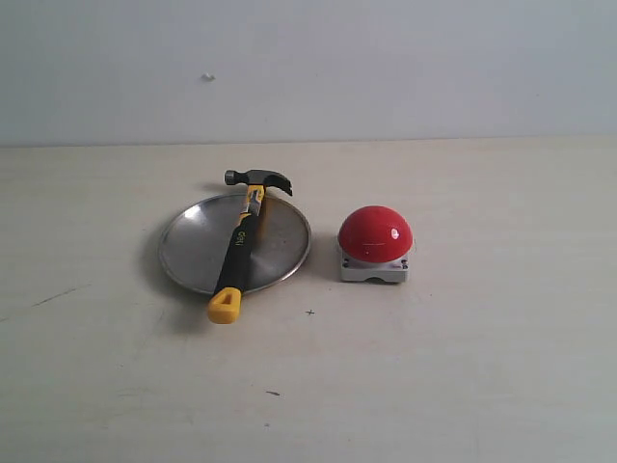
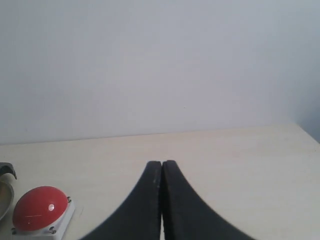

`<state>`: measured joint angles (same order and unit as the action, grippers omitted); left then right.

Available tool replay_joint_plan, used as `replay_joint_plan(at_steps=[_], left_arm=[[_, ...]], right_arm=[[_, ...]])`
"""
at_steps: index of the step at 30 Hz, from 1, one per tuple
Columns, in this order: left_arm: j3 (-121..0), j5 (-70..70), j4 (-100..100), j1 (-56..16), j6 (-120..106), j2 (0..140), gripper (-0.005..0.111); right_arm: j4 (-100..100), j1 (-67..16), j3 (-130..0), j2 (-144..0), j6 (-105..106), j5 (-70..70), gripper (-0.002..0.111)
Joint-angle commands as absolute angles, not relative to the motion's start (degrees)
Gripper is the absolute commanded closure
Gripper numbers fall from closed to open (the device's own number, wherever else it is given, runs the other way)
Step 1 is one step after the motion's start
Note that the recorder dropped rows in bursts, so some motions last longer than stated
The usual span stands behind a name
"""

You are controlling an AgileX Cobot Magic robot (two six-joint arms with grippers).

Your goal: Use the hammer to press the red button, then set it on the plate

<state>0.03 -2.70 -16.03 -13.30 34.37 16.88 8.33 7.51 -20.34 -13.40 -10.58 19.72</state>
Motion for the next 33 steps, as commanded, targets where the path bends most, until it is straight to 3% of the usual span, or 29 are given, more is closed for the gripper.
replay_joint_plan(at_steps=[1, 14, 24, 33], left_arm=[[0.0, -2.4, -15.8, -13.1, 34.5, 16.6, 0.107], [0.0, -2.4, -15.8, -13.1, 34.4, 16.6, 0.107], [0.0, -2.4, -15.8, -13.1, 34.4, 16.6, 0.107], [0.0, -2.4, -15.8, -13.1, 34.4, 16.6, 0.107]], right_arm=[[8.3, 7.8, -15.3, -13.0, -10.5, 13.8, 0.108], [11.3, 7.8, 0.0, -12.8, -12.1, -0.5, 0.108], [11.6, 9.6, 0.0, -11.3, -12.0, 4.6, 0.108], [11.9, 9.6, 0.0, 0.0, -11.6, 13.6, 0.108]])
